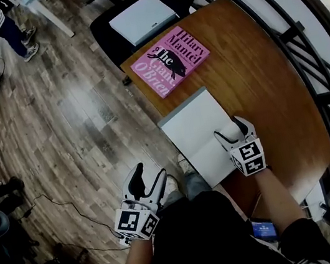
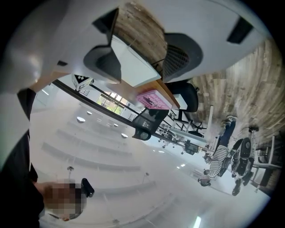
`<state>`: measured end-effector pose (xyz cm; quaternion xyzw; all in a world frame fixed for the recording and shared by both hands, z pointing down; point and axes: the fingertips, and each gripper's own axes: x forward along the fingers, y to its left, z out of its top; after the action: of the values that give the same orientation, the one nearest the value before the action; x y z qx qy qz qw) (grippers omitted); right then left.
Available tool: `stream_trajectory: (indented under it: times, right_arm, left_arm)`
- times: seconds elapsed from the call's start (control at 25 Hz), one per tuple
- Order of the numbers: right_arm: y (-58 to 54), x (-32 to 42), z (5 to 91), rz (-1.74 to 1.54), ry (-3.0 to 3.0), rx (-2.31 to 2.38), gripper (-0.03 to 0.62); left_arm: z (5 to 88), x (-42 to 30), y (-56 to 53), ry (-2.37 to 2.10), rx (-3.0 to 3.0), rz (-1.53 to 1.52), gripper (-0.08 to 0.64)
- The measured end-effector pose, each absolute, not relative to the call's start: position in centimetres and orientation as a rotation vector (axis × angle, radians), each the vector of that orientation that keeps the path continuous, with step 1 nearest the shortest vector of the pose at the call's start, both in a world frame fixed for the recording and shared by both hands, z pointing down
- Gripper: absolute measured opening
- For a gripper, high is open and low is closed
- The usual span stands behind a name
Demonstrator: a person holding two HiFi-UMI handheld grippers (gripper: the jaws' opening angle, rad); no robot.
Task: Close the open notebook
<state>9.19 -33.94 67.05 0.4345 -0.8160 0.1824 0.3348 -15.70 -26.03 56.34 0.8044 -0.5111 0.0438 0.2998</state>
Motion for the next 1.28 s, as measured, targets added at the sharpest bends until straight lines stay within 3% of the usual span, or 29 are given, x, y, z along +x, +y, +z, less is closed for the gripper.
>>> stream_trajectory:
  times: [0.88, 1.28]
  right_arm:
    - [-28.5, 12.5, 61.2, 0.437, -2.092, 1.356, 0.328]
    - [-24.5, 15.4, 61.9, 0.526, -2.016, 1.445, 0.316]
  left_arm:
    - [66.1, -12.3, -34.8, -1.048, 2.214, 0.368, 0.301]
    - [68.4, -10.7, -37.6, -0.838, 2.005, 0.122, 0.299]
